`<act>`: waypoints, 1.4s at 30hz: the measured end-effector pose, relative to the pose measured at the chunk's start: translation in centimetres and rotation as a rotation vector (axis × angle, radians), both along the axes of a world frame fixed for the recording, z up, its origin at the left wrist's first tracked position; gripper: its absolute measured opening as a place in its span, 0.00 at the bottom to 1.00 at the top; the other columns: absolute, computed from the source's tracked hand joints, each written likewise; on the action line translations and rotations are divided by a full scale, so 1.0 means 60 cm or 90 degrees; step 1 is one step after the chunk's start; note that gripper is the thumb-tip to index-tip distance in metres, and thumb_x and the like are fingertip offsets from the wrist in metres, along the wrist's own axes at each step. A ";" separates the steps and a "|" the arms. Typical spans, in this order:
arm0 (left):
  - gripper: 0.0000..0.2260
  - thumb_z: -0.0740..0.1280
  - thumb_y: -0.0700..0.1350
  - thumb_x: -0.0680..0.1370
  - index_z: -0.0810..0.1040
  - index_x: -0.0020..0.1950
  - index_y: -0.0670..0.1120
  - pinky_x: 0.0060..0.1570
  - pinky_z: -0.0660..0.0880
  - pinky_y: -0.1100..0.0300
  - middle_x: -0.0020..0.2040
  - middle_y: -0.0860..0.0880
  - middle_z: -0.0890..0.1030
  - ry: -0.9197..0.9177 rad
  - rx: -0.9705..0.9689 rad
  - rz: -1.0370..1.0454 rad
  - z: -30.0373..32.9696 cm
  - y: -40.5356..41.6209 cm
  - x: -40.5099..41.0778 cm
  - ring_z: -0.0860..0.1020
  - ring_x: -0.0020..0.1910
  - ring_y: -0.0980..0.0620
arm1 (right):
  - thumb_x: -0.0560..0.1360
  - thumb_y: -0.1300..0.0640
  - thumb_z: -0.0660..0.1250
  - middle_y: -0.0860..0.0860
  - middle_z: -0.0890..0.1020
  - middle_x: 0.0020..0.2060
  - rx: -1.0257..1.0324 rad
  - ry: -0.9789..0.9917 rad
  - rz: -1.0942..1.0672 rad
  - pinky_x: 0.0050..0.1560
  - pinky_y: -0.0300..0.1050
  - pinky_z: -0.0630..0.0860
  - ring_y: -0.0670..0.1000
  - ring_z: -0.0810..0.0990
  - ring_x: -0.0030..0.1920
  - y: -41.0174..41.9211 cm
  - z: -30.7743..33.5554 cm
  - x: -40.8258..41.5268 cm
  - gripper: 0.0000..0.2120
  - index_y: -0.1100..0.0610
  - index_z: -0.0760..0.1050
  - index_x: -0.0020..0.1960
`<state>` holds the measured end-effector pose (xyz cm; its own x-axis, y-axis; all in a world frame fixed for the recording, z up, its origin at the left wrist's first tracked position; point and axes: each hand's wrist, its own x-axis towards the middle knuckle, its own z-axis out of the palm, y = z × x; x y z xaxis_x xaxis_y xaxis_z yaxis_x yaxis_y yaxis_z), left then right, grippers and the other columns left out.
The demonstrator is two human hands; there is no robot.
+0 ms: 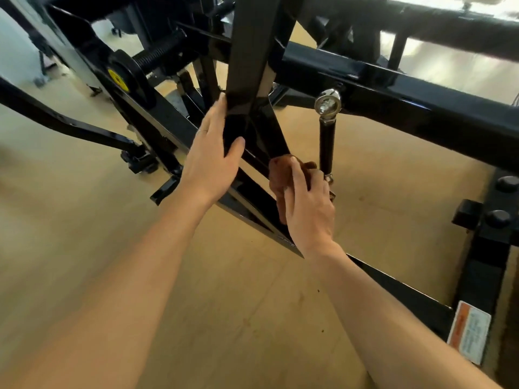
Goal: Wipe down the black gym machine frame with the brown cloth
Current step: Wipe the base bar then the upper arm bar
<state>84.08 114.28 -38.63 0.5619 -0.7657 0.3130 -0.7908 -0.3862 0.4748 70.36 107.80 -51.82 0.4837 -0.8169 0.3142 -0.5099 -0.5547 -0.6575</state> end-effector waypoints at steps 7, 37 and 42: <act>0.35 0.58 0.40 0.85 0.41 0.81 0.66 0.76 0.65 0.46 0.82 0.54 0.59 0.102 -0.003 -0.069 -0.005 0.006 0.018 0.63 0.79 0.49 | 0.85 0.56 0.61 0.55 0.75 0.61 -0.031 -0.411 -0.049 0.59 0.22 0.66 0.40 0.69 0.56 -0.009 0.161 0.072 0.26 0.55 0.60 0.81; 0.56 0.74 0.40 0.71 0.32 0.78 0.65 0.73 0.67 0.37 0.81 0.59 0.49 0.054 -0.031 -0.044 -0.049 -0.029 0.005 0.60 0.80 0.41 | 0.85 0.50 0.57 0.57 0.69 0.68 0.090 -0.076 -0.013 0.59 0.54 0.80 0.58 0.81 0.56 -0.033 0.081 0.030 0.22 0.48 0.62 0.79; 0.56 0.72 0.37 0.71 0.33 0.78 0.65 0.74 0.65 0.39 0.81 0.60 0.49 0.052 -0.032 -0.035 -0.055 -0.029 0.014 0.60 0.80 0.43 | 0.85 0.49 0.55 0.56 0.71 0.67 0.048 -0.008 0.030 0.56 0.53 0.80 0.58 0.81 0.55 -0.040 0.076 0.017 0.22 0.48 0.60 0.79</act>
